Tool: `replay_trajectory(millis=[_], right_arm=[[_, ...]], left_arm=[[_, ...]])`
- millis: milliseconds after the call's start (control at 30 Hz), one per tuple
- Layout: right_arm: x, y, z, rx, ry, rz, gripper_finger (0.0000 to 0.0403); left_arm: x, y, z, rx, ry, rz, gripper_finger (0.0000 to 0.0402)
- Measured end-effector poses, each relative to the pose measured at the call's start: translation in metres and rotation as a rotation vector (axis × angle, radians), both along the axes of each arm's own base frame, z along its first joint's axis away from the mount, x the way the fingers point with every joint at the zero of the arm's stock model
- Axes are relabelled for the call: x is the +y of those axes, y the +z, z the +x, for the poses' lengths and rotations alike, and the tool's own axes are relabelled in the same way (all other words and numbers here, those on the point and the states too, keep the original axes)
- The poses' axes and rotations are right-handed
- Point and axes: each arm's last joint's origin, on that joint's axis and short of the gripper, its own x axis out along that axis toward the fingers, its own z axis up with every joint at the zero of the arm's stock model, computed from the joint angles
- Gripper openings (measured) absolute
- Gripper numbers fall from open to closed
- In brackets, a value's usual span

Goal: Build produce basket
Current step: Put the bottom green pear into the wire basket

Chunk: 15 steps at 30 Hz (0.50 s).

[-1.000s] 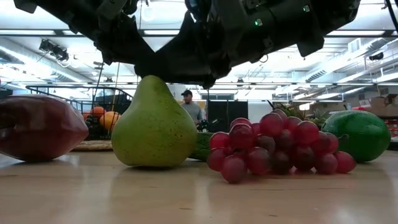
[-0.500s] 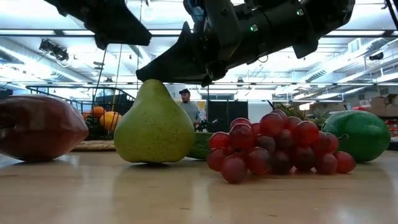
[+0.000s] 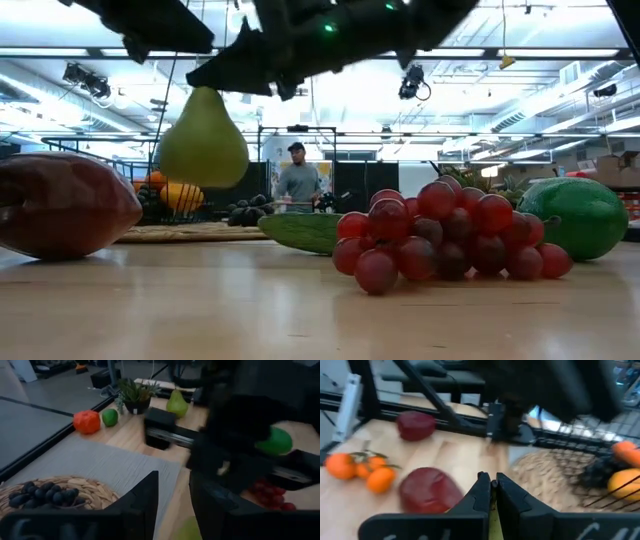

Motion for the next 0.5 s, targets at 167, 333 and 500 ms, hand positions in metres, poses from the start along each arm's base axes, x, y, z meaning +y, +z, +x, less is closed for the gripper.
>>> replay_trajectory(millis=[167,333,500], right_arm=[[-0.025,0.021,0.012,-0.002,-0.04,-0.063,0.0018],[-0.062,0.032,0.018,-0.025,-0.095,-0.086,0.0018],[-0.103,0.056,0.023,-0.108,-0.131,-0.085,0.0018]], left_arm=[[-0.006,0.008,-0.013,-0.04,-0.015,0.007,0.0116],[-0.011,0.014,-0.022,-0.075,-0.039,0.0,0.0116],[-0.012,0.015,-0.024,-0.071,-0.045,0.024,0.0116]])
